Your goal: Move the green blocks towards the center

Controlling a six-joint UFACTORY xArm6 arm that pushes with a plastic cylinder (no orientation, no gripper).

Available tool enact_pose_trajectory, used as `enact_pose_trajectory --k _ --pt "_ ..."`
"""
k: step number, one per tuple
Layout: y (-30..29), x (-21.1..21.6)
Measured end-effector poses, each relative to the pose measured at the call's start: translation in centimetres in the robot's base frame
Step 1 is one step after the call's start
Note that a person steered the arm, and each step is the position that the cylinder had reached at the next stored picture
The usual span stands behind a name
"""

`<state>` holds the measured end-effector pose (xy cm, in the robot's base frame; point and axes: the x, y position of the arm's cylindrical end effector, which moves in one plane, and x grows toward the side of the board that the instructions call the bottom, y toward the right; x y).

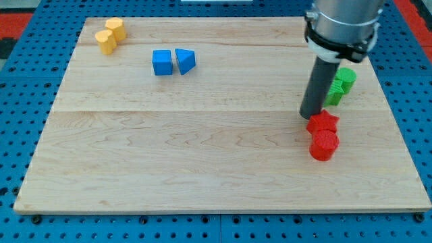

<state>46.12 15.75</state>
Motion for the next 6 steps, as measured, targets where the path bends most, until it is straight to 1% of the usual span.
enact_pose_trajectory --k 1,2,3,4,5,6 --pt "2.2 0.1" --pt "7.7 -1.0" --pt "7.1 -3.6" --pt "1.1 -7.0" --pt "5.3 -5.6" --pt "11.2 -5.6"
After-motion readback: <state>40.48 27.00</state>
